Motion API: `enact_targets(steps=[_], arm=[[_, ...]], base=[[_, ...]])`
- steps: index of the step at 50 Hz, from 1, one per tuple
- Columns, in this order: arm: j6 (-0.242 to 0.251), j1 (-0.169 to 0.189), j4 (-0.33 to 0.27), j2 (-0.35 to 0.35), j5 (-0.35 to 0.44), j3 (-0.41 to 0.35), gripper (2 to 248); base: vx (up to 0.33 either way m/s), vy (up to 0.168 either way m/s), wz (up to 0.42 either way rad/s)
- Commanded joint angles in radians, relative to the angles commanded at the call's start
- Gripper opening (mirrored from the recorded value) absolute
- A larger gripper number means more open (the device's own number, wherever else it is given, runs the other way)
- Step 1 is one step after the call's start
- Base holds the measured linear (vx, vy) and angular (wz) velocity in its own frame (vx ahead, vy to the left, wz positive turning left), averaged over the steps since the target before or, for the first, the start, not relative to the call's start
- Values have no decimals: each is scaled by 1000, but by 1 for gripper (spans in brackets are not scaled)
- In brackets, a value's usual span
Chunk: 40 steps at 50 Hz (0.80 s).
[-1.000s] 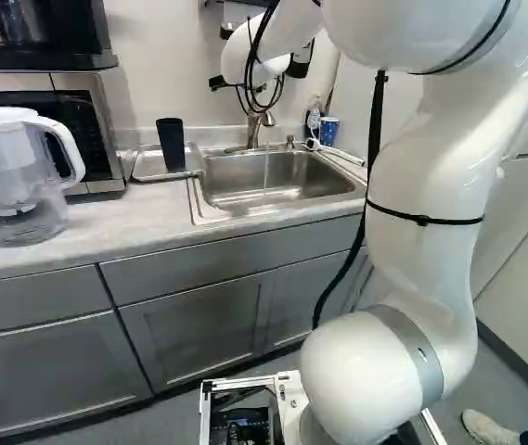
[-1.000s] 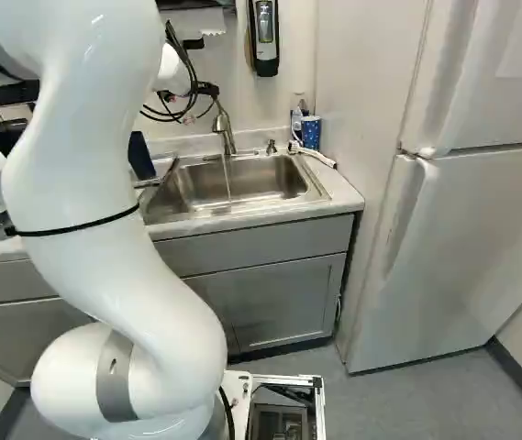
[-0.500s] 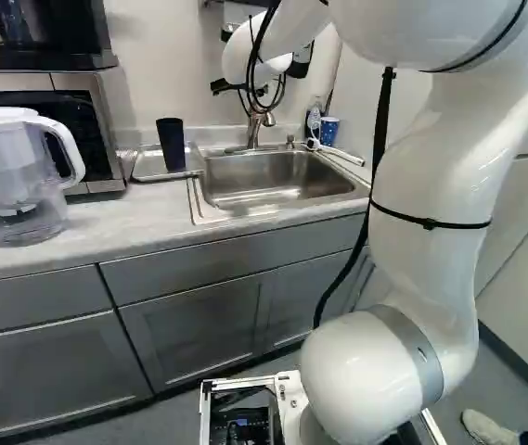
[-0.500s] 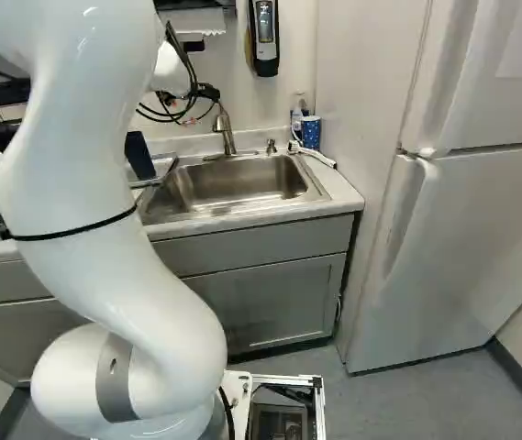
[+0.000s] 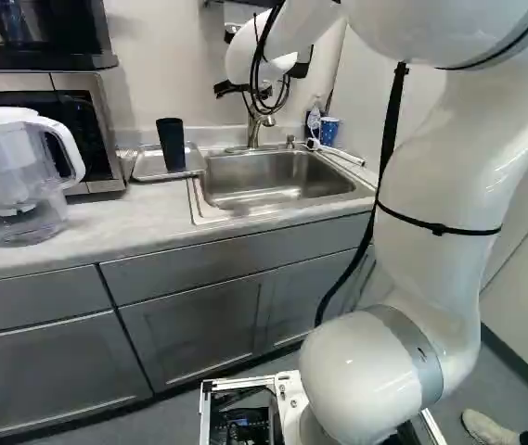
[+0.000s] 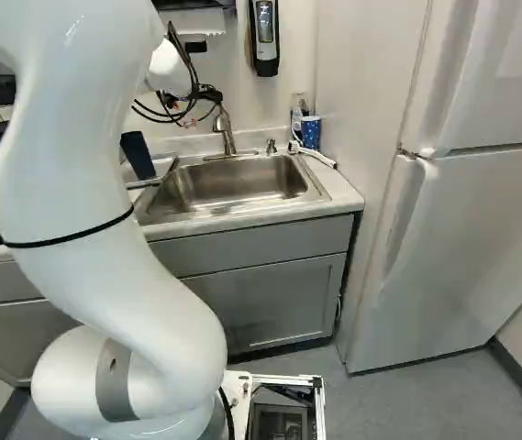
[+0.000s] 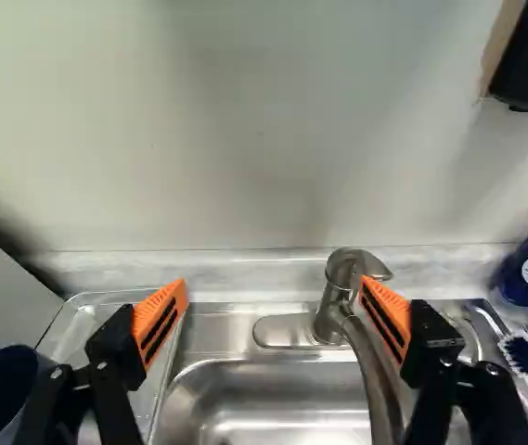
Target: Rinse the cup and place it in the tray
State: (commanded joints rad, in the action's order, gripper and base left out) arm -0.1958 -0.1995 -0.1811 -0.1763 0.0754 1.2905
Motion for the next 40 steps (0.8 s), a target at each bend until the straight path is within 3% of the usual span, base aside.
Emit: enact_targets(steps=[40], arm=[[0, 80, 0, 135, -23, -143, 247]], base=[[0, 0, 0]])
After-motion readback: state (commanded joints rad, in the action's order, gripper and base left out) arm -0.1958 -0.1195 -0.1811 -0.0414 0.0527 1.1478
